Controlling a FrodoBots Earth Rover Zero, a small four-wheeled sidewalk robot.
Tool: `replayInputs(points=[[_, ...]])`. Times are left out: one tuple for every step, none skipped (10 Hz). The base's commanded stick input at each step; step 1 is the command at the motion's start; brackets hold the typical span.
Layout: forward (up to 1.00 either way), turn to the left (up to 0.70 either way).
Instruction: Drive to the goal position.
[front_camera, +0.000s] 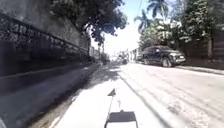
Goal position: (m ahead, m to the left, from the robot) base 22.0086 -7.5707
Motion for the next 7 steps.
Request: replayInputs(points=[[1.00,0.00],[1.00,0.00],[1.00,0.00],[1.00,0.00],[1.00,0.00],[1.00,0.00],[1.00,0.00]])
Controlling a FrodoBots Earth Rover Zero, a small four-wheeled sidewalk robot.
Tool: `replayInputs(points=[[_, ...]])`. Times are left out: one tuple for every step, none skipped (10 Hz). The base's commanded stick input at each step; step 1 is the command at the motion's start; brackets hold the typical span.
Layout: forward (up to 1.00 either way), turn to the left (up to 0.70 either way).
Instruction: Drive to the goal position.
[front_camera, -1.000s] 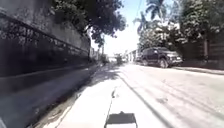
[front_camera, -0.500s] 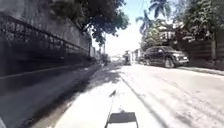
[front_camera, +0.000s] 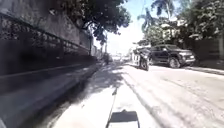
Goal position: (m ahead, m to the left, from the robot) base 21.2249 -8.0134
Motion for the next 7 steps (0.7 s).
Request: replayInputs(points=[[1.00,0.00],[1.00,0.00],[1.00,0.00],[1.00,0.00],[1.00,0.00],[1.00,0.00],[1.00,0.00]])
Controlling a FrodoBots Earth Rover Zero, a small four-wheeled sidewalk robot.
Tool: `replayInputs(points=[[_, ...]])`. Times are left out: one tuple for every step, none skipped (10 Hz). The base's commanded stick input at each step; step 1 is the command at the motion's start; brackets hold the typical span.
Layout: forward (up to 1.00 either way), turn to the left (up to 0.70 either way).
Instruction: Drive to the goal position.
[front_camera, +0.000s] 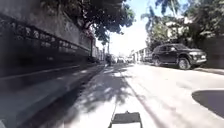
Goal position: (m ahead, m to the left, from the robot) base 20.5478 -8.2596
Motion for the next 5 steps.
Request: replayInputs(points=[[1.00,-0.21],[1.00,-0.38],[1.00,-0.24],[1.00,-0.04],[1.00,-0.03]])
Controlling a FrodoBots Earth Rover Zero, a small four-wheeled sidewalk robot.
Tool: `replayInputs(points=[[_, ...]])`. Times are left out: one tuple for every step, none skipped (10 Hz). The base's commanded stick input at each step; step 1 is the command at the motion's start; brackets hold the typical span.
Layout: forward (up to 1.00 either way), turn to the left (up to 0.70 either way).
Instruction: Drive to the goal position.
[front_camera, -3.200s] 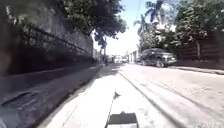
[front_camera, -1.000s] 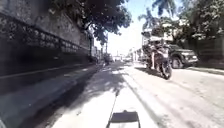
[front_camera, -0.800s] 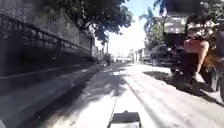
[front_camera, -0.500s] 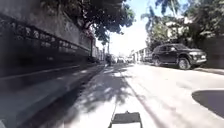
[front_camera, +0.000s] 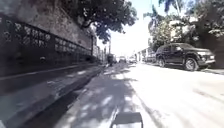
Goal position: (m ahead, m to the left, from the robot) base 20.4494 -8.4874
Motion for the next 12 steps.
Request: replayInputs(points=[[1.00,-0.02],[1.00,-0.02],[1.00,-0.02],[1.00,-0.02],[1.00,-0.02],[1.00,-0.02],[1.00,-0.02],[1.00,-0.02],[1.00,-0.02],[1.00,-0.02],[1.00,-0.02],[1.00,-0.02]])
